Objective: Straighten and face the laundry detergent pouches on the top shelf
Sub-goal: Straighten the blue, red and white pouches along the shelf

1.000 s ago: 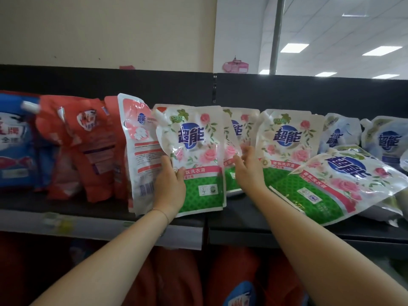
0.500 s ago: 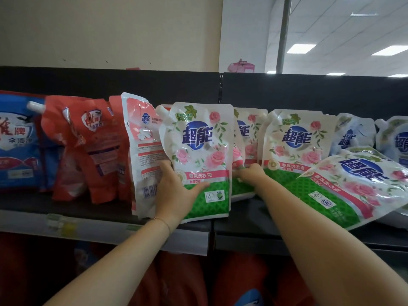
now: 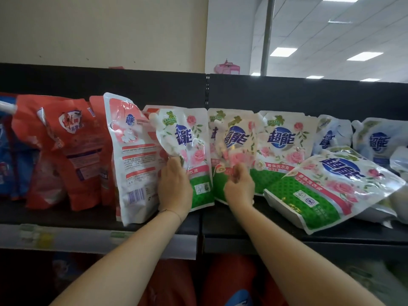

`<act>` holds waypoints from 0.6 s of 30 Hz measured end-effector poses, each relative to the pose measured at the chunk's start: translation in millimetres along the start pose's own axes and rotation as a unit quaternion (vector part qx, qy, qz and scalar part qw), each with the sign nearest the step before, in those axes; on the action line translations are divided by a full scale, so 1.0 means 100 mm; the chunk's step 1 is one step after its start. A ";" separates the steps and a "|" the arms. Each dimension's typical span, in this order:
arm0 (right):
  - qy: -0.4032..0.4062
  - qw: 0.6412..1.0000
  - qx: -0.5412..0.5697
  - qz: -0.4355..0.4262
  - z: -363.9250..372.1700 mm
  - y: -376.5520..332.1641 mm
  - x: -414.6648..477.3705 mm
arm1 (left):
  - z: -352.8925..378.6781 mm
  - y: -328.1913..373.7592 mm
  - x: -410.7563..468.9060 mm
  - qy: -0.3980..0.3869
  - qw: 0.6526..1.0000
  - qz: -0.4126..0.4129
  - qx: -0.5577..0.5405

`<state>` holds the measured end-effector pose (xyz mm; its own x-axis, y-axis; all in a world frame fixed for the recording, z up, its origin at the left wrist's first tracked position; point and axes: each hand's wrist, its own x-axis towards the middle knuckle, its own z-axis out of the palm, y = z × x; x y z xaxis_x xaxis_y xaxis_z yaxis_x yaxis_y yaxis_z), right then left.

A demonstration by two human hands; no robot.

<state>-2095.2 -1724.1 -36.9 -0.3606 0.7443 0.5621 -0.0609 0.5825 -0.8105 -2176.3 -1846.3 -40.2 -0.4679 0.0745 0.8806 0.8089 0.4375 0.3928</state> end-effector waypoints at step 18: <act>-0.152 0.964 -0.173 -0.134 -0.11 -0.20 -0.39 | -0.51 -0.05 -0.15 -0.121 0.987 0.092 -0.049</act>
<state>-2069.8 -1761.3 -40.7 -0.6349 0.4528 0.6260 0.1061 0.8537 -0.5098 -2155.3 -1895.2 -42.0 -0.3720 0.3611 0.8551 0.9129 0.3091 0.2666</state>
